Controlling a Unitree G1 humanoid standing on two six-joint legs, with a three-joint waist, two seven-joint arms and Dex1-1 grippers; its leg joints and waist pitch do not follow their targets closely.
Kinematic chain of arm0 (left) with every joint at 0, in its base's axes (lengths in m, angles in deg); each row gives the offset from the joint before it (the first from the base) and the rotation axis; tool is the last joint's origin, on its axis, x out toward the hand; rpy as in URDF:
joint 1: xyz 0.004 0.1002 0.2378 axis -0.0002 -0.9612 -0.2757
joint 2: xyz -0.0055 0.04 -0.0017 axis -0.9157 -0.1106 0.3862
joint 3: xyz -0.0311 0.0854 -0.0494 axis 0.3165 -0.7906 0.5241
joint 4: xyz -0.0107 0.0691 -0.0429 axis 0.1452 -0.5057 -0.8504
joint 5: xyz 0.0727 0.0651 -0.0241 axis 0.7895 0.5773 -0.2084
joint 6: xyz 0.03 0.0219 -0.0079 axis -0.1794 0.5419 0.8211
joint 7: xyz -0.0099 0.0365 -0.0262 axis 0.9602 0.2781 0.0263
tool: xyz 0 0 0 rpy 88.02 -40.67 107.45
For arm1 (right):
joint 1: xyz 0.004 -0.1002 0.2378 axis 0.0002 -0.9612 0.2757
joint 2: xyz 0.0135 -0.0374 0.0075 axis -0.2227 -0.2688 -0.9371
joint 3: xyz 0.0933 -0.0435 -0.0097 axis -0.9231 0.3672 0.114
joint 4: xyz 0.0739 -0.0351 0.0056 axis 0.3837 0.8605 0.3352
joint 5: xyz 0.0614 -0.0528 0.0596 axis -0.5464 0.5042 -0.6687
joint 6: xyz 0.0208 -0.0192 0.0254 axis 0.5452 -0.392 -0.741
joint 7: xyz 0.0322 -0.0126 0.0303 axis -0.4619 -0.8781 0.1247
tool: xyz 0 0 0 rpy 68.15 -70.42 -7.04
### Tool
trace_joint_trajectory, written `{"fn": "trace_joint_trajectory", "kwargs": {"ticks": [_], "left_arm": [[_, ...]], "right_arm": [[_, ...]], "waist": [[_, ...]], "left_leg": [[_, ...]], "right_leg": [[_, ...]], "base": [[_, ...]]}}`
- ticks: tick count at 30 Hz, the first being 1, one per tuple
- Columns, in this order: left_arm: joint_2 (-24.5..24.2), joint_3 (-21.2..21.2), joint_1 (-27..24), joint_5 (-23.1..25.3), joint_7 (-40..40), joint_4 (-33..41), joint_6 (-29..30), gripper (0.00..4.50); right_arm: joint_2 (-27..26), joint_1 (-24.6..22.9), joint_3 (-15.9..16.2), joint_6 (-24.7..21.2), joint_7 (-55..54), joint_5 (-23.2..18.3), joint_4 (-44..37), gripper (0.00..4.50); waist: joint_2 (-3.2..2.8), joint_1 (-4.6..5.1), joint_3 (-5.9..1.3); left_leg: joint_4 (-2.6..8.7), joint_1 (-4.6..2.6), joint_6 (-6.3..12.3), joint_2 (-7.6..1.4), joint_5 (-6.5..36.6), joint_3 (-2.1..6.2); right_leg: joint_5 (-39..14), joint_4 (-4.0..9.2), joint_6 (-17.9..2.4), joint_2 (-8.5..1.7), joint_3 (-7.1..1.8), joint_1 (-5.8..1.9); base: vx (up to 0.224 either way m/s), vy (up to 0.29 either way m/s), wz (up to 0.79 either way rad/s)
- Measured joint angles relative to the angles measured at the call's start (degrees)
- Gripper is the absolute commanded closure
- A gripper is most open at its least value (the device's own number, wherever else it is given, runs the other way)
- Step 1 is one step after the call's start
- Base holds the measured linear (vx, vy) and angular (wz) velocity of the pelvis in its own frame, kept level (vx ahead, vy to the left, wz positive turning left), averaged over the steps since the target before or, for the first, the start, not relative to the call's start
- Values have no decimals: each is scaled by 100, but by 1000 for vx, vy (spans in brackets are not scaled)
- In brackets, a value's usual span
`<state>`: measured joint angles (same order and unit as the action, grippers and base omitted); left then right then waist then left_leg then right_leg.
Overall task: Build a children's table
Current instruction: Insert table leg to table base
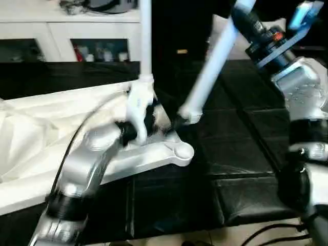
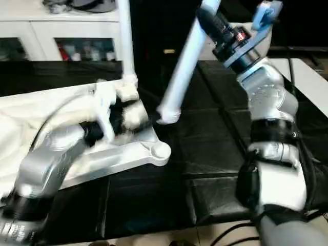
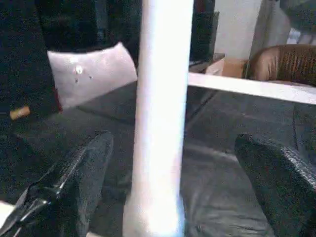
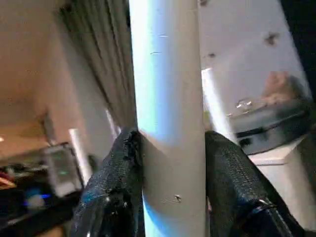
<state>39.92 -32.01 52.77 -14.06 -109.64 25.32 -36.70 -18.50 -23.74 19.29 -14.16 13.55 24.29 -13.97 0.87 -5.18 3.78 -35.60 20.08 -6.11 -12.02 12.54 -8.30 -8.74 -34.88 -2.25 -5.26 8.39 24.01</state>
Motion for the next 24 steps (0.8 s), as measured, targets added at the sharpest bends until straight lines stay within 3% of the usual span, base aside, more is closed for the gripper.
{"fn": "trace_joint_trajectory", "kwargs": {"ticks": [5,6,10,16,24], "left_arm": [[131,-218,46,263,82,-372,-196,0],[145,-237,50,261,79,-377,-205,29],[320,-201,93,197,116,-380,-218,56],[655,32,93,-117,207,-284,-323,103],[609,58,94,-175,171,-253,-330,167]], "right_arm": [[-327,-411,233,-622,-426,-312,-904,304],[-381,-456,236,-714,-496,-355,-1004,304],[-503,-642,231,-1009,-829,-558,-1441,304],[-673,-867,331,-1111,-1059,-625,-1738,304],[-699,-891,328,-1123,-1227,-650,-1930,304]], "waist": [[-2,-14,1],[-2,-17,1],[-4,-55,1],[-6,-114,0],[-52,-129,-19]], "left_leg": [[11,3,-8,1,-5,1],[12,5,-8,1,-5,2],[17,5,-9,2,-4,1],[23,5,-9,2,-5,1],[53,5,-11,5,-6,1]], "right_leg": [[-1,9,2,1,3,3],[-1,10,2,0,3,3],[-3,15,5,0,3,2],[-2,23,5,0,4,0],[-1,49,9,0,8,-3]], "base": [[0,0,0],[0,0,0],[0,0,0],[0,0,0],[0,0,0]]}}
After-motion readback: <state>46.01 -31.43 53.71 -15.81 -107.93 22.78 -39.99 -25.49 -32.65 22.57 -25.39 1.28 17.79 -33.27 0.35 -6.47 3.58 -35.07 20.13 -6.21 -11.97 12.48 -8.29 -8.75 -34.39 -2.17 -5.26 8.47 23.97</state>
